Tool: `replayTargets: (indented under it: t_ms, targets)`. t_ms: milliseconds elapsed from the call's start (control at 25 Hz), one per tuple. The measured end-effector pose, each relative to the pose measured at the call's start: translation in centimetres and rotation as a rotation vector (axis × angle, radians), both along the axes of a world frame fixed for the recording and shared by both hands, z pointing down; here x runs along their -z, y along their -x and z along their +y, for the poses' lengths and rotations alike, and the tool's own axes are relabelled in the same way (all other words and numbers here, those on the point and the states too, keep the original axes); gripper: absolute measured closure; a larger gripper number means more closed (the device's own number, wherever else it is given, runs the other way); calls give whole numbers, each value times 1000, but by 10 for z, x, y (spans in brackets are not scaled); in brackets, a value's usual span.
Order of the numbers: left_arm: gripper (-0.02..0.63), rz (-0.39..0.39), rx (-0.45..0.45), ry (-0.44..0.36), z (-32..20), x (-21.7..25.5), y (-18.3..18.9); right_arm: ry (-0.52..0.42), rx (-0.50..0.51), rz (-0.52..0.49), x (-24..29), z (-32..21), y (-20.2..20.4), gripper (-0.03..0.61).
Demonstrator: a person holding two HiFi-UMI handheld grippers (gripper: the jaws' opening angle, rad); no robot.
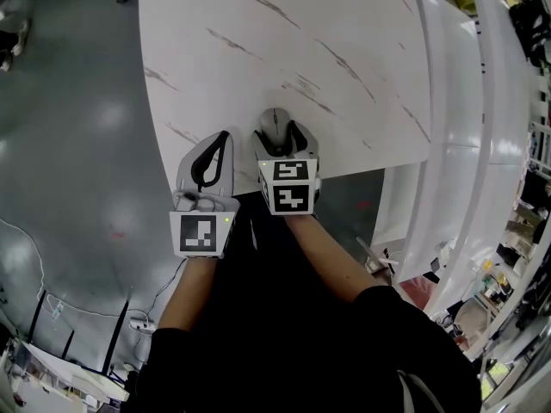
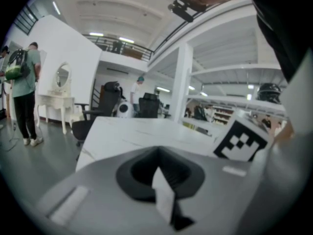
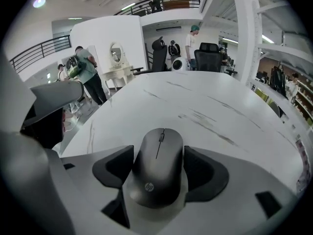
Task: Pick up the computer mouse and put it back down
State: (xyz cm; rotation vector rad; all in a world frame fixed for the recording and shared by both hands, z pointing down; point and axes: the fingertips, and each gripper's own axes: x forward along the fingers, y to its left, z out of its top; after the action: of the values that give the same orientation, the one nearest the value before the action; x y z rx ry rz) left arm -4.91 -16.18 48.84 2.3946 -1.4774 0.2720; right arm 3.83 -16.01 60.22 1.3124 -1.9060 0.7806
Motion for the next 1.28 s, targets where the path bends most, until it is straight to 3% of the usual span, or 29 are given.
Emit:
replayTargets:
  t_ms: [240, 560, 720, 840, 1280]
  targets:
    - [605, 8, 7, 1, -3, 1, 3, 2, -32, 28, -2, -1, 0, 308]
    - [604, -2, -6, -4, 3, 4, -1, -25, -45, -6, 5, -3, -7, 310]
    - [605, -34, -26, -17, 9, 5, -3, -79, -35, -8, 23, -4, -9, 310]
    - [604, -5, -17, -51, 7, 24, -8, -131, -26, -10, 47, -4, -10, 310]
    - [605, -26, -21, -148, 13, 83, -14, -365, -25, -63, 162, -3, -14, 310]
